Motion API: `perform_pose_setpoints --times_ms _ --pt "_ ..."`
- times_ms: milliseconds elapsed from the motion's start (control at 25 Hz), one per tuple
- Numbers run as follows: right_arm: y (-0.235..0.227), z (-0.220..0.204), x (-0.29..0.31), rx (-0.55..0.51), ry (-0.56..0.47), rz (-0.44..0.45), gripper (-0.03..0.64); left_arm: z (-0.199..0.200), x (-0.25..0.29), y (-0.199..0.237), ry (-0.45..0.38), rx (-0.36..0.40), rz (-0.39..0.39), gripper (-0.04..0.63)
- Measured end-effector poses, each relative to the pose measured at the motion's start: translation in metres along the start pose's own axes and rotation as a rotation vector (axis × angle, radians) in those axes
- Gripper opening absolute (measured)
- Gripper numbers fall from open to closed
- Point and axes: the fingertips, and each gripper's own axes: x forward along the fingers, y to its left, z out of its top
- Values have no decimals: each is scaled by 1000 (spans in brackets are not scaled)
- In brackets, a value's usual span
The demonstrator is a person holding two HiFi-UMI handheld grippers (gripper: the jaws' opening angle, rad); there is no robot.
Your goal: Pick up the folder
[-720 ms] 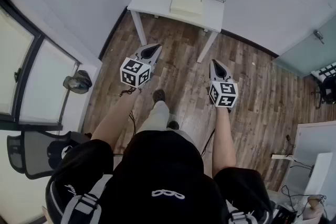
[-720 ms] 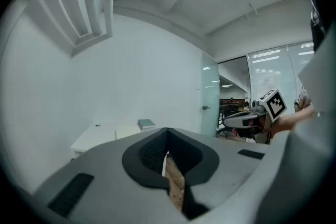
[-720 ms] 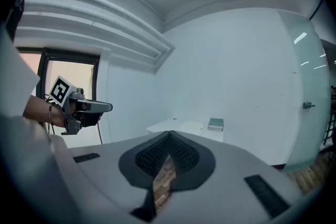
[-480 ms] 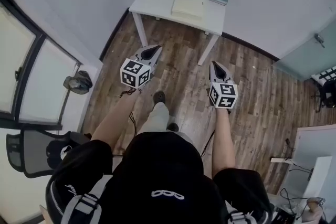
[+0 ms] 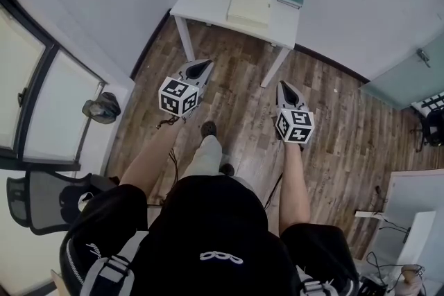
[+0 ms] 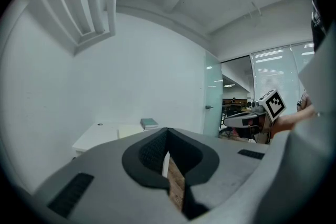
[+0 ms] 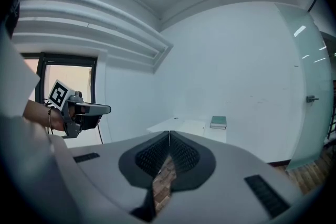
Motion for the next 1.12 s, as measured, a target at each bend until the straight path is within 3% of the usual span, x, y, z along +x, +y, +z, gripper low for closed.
perform_pose_setpoints --times_ms 360,1120 --pt "-12 13 39 51 -7 47 23 6 40 24 16 2 -20 21" --pt "-36 60 184 -1 16 54 23 32 153 127 52 32 -73 21"
